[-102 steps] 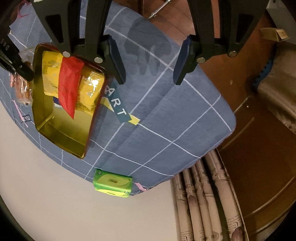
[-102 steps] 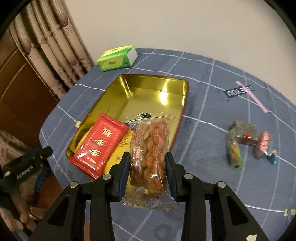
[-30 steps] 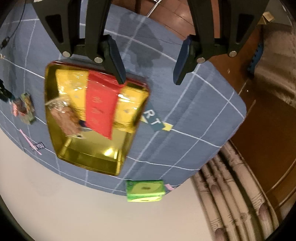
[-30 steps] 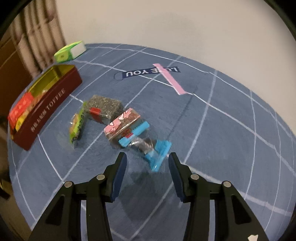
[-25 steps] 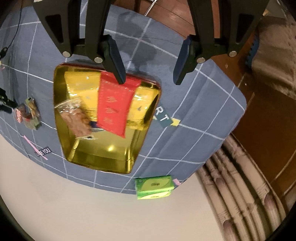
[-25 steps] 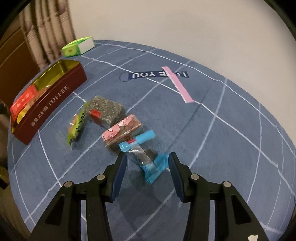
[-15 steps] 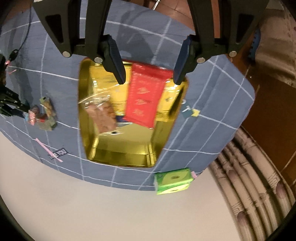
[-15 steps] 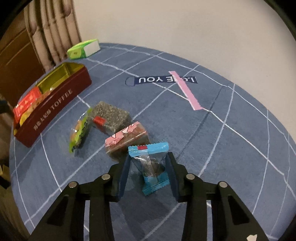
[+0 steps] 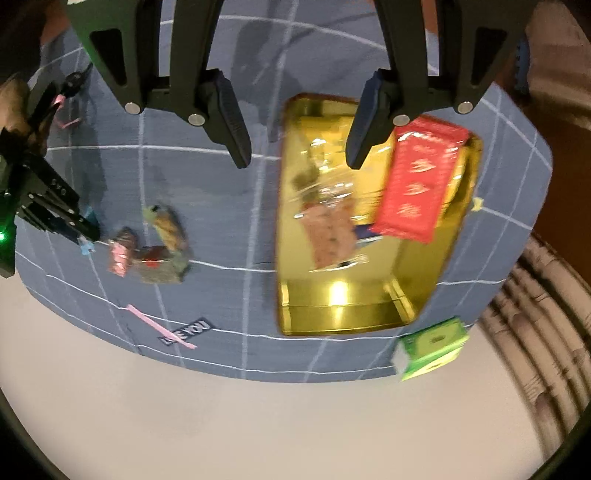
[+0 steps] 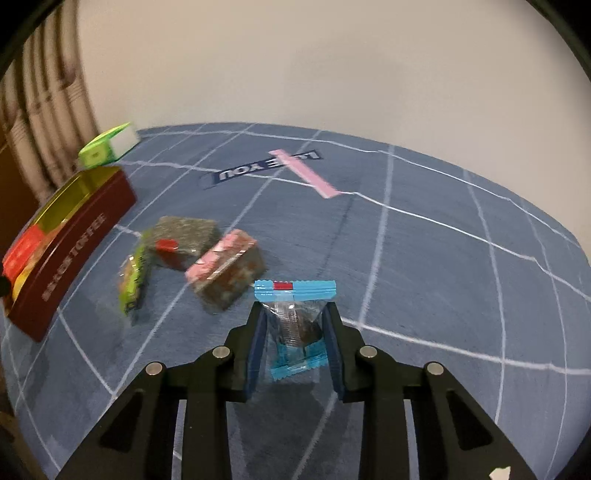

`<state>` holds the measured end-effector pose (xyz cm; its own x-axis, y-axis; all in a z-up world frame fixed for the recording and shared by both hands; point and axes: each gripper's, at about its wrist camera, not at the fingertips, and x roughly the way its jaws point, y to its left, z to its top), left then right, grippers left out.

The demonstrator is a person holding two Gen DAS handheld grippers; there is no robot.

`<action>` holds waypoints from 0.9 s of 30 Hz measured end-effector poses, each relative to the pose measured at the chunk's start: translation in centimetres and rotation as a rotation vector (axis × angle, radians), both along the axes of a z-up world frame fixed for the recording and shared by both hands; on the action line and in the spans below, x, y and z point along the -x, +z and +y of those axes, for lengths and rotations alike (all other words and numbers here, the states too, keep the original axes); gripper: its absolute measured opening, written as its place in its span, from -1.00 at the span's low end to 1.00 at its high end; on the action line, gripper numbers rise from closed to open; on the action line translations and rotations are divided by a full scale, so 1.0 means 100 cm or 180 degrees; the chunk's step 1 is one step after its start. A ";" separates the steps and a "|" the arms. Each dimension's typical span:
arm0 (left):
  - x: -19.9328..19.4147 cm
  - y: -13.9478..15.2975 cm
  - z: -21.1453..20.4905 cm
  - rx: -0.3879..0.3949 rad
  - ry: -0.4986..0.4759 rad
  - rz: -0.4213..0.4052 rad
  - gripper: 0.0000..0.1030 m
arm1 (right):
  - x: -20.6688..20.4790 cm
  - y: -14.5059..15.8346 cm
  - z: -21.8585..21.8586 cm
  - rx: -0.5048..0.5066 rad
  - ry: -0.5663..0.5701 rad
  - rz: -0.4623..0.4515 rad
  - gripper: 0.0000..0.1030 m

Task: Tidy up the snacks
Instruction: 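Grasp the small clear bag with a green label with the left tool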

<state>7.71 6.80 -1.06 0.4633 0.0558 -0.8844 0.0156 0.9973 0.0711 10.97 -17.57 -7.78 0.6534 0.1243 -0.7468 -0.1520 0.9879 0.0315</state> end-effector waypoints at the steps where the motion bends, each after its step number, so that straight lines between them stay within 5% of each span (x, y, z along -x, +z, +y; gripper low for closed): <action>1: -0.002 -0.001 -0.006 0.0008 -0.0020 0.0001 0.06 | 0.001 -0.001 -0.003 0.0024 -0.0101 -0.0032 -0.47; 12: -0.029 -0.009 -0.056 0.0169 -0.0198 0.0016 0.06 | 0.004 -0.006 -0.042 0.0091 -0.0628 -0.0027 -0.49; 27: -0.081 -0.035 -0.082 0.0538 -0.0077 0.0424 0.06 | 0.002 -0.013 -0.050 -0.0056 -0.0692 0.0086 -0.51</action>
